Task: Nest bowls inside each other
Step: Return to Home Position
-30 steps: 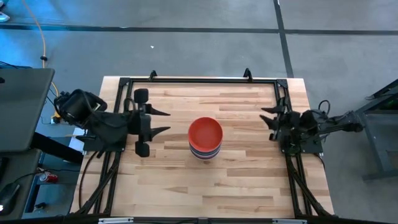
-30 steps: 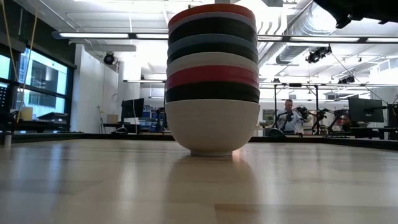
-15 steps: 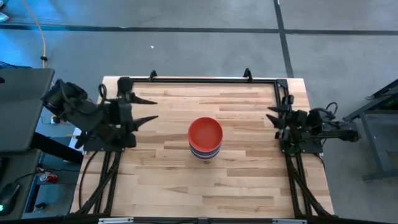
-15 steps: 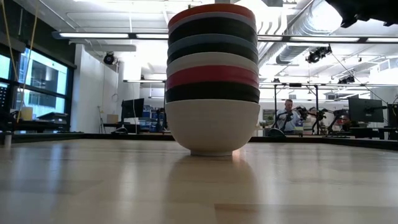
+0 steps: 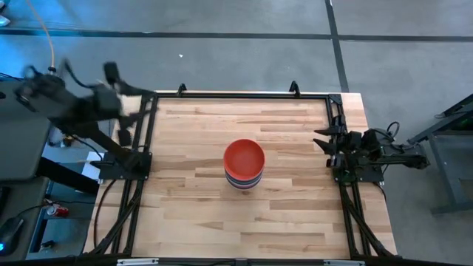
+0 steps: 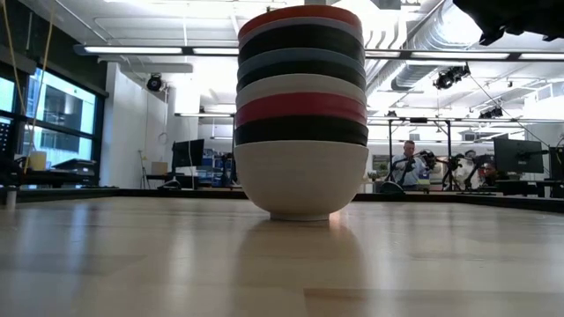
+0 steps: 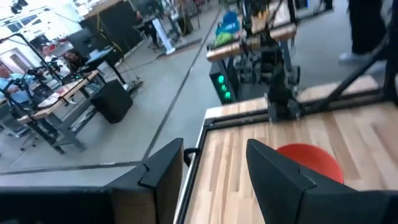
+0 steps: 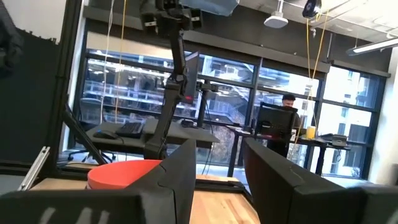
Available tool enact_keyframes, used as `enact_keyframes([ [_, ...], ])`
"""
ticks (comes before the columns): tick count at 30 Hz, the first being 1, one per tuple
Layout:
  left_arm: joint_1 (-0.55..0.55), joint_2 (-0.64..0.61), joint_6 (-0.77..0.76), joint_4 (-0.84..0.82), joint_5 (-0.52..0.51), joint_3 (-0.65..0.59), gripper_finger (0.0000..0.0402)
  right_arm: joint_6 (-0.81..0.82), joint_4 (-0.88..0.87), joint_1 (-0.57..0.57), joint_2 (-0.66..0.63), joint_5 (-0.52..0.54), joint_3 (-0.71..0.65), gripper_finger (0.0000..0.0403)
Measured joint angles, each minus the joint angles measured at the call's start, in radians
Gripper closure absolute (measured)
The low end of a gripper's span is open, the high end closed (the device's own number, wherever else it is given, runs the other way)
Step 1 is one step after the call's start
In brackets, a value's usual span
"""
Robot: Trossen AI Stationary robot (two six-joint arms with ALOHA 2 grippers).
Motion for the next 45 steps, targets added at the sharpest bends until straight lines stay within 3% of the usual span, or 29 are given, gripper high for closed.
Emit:
enact_keyframes([
  [5,0.000,-0.104,-0.025,0.001,0.025,0.000,0.0235,0.008,-0.002,0.000,0.000,-0.003,0.000,0.0277],
  [8,0.000,-0.160,-0.032,0.023,0.145,0.001,0.0235,0.018,-0.003,0.000,0.000,-0.003,0.000,0.0277],
  [15,0.000,-0.228,0.065,0.097,0.694,0.000,0.0235,0.022,-0.008,0.000,0.000,-0.004,0.000,0.0277],
  [19,0.000,-0.274,0.134,0.057,0.861,0.000,0.0235,0.051,-0.003,0.000,0.000,-0.004,0.000,0.0277],
  [26,0.000,-0.368,0.241,0.019,0.910,-0.004,0.0235,0.090,-0.002,0.000,0.000,-0.004,0.000,0.0277],
  [29,-0.001,-0.435,0.270,0.063,0.914,-0.072,0.0235,0.097,-0.002,0.000,0.001,-0.004,0.000,0.0277],
  [33,-0.001,-0.544,0.335,0.210,0.970,-0.277,0.0235,0.089,0.000,0.000,0.001,0.010,0.000,0.0277],
  [45,0.000,-0.840,0.338,0.700,0.938,-0.934,0.0235,0.063,0.007,0.000,0.001,0.012,0.000,0.0277],
])
